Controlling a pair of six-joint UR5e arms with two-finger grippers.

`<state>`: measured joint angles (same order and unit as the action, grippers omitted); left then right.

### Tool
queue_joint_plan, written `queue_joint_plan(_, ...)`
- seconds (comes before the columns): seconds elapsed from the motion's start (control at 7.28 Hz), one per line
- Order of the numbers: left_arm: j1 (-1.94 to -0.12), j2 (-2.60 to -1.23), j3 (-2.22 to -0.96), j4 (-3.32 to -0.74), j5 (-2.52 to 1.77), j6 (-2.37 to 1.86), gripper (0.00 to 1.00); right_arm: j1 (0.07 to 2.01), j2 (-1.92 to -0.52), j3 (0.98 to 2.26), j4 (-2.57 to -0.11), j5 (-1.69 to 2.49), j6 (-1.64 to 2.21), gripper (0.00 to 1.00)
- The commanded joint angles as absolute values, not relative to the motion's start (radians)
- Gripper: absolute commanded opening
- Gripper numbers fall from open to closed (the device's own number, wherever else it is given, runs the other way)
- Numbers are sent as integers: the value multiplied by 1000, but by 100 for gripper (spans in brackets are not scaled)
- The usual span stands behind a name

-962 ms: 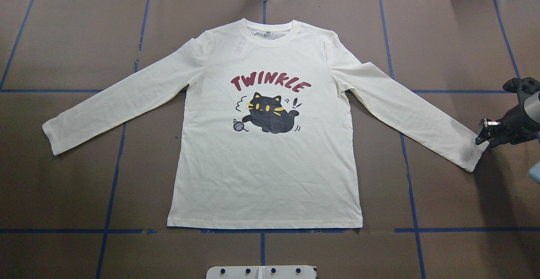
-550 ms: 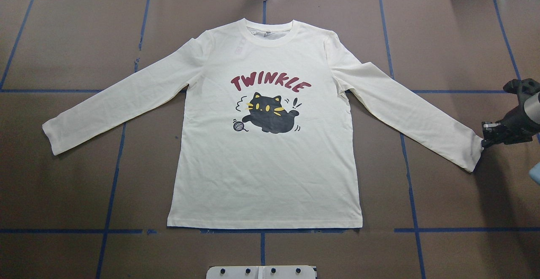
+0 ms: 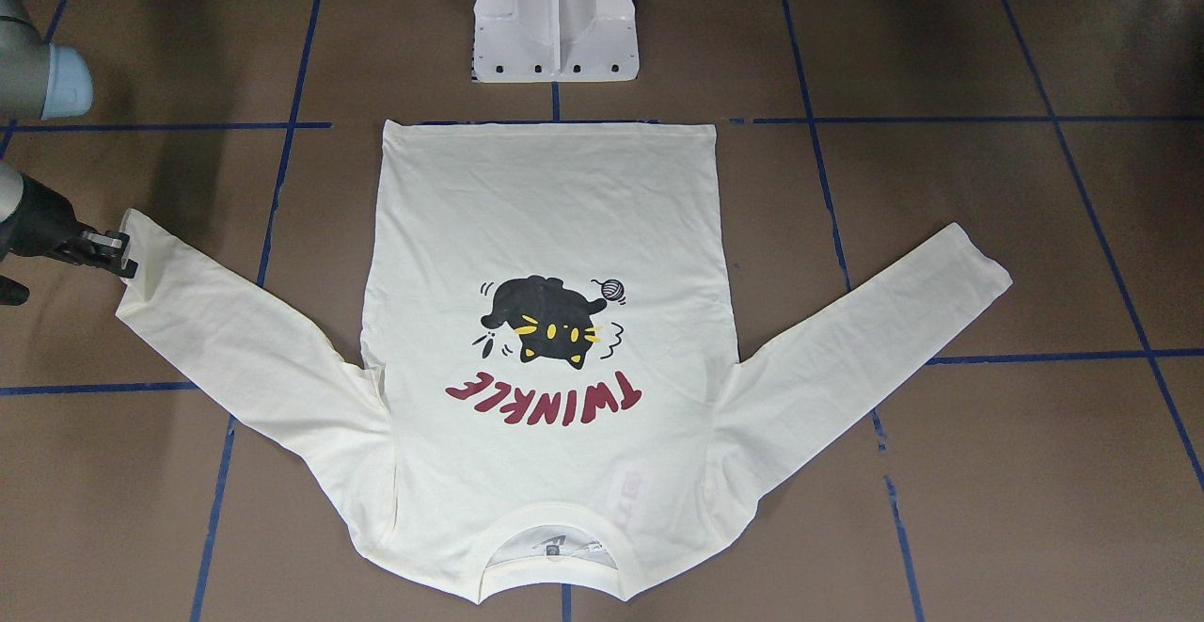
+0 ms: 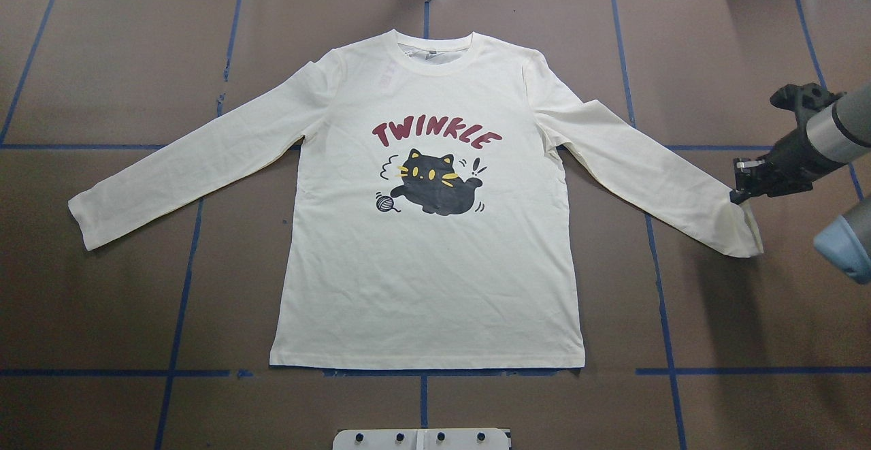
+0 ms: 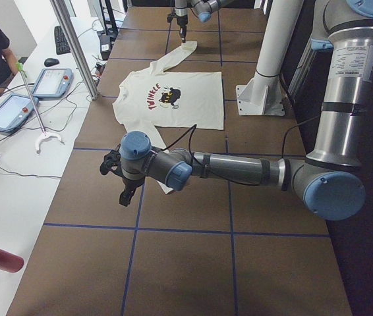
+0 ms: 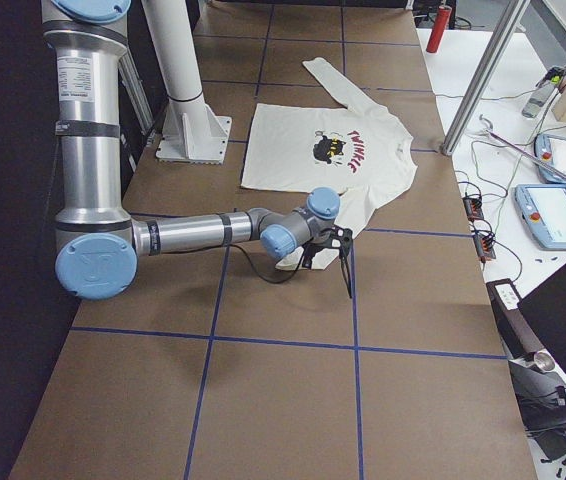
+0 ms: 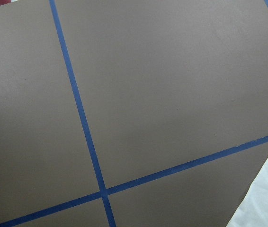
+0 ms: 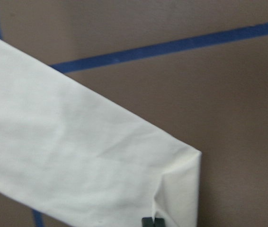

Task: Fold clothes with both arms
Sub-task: 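Lift the sleeve with the right gripper and carry it across the shirt front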

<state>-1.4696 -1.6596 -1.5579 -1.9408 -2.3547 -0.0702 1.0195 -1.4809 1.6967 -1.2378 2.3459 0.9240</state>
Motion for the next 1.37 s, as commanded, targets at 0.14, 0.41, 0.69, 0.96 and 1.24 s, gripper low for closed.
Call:
queue_joint_plan(0.14, -1470, -1660, -1565, -1941, -2370, -69, 100, 890, -1103, 1728, -1450, 2311, 1174, 0)
queue_joint_plan(0.41, -1470, -1660, -1563, -1940, -2368, -71, 100, 806, -793, 1557, -1444, 2208, 1346, 0)
queue_joint_plan(0.69, -1470, -1661, -1563, -1940, -2368, -69, 100, 636, -459, 1198, -1329, 1933, 1438, 0)
queue_joint_plan(0.96, -1463, -1669, -1551, -1966, -2368, -69, 100, 560, -362, 955, -1049, 1796, 1486, 0)
queue_joint_plan(1.24, -1454, -1670, -1558, -1985, -2370, -89, 100, 488, -302, 899, -1043, 1709, 1488, 0)
